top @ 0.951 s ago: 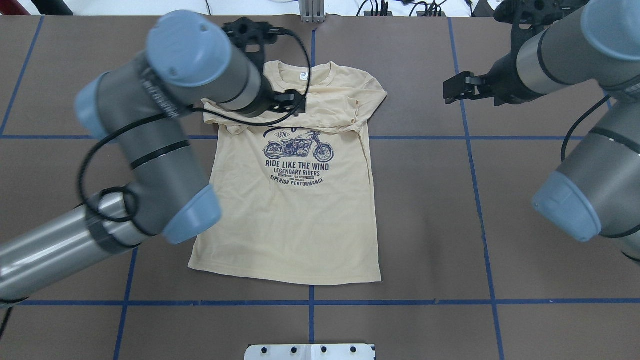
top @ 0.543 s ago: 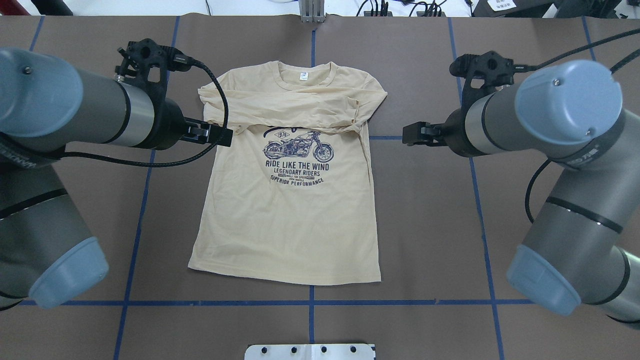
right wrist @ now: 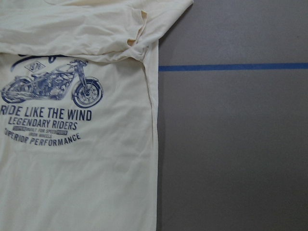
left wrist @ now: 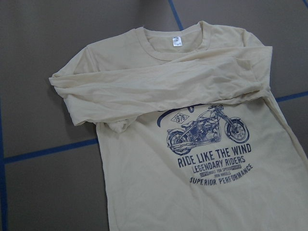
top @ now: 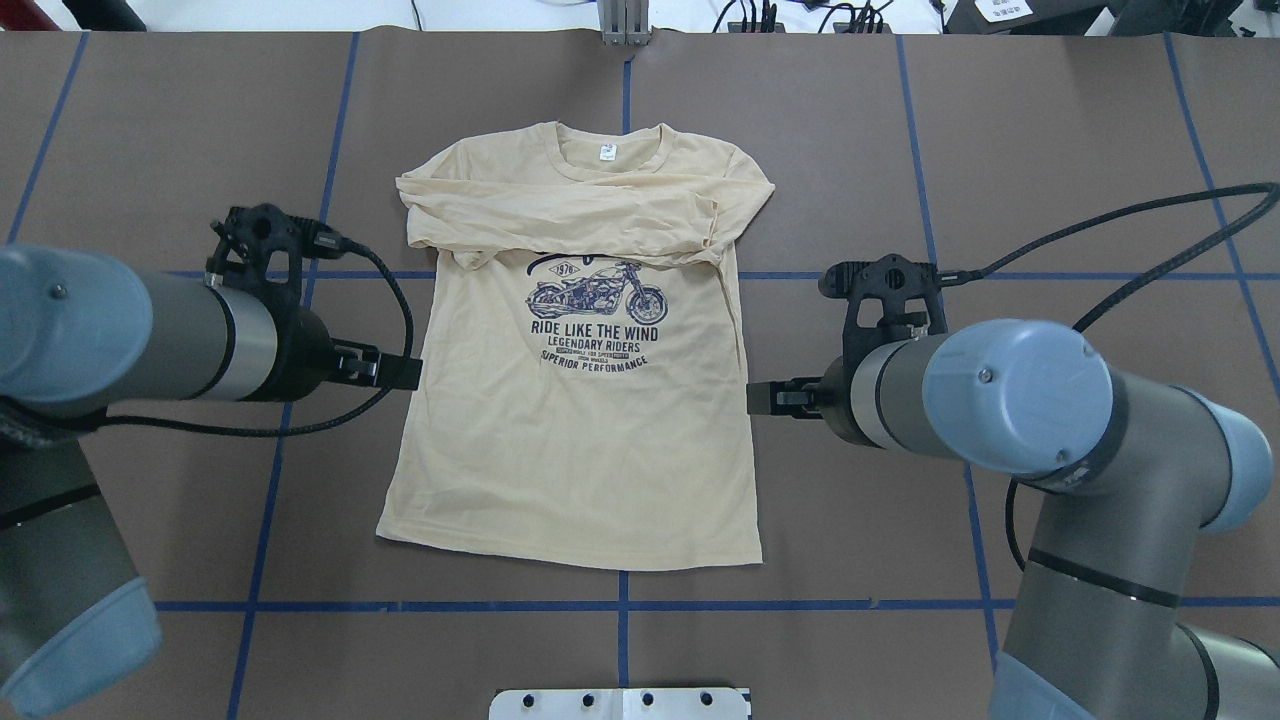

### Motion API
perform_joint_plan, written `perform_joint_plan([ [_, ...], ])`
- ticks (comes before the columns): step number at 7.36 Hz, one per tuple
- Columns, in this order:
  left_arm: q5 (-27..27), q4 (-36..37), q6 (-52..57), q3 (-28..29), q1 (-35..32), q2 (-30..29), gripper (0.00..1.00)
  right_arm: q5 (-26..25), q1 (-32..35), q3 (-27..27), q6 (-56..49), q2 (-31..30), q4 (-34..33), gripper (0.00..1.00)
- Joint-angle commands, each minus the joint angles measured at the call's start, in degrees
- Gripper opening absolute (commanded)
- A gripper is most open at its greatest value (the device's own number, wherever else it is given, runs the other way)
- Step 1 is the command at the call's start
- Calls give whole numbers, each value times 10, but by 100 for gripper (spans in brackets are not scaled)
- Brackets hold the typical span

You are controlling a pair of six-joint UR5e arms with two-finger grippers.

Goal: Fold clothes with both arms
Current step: 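Release the sleeve with the left gripper while both grippers move toward the hem, then lower both grippers to the hem corners nearest the robot and grasp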

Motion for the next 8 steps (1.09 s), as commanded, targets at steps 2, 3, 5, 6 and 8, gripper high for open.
perform_joint_plan([
  [2, 31, -33, -48, 37, 74, 36, 99, -26, -25, 0, 4, -5, -19, 100],
  [3, 41, -56, -62, 50, 89, 50, 98, -26, -25, 0, 4, -3, -19, 100],
  [5, 52, -128, -82, 99, 110, 52, 96, -26, -24, 0, 4, 0, -18, 100],
  [6, 53, -135, -88, 102, 110, 54, 91, -26, -24, 1, 4, 0, -19, 100],
  [8, 61, -135, -92, 110, 111, 54, 76, -26, -24, 0, 4, 0, -19, 100],
])
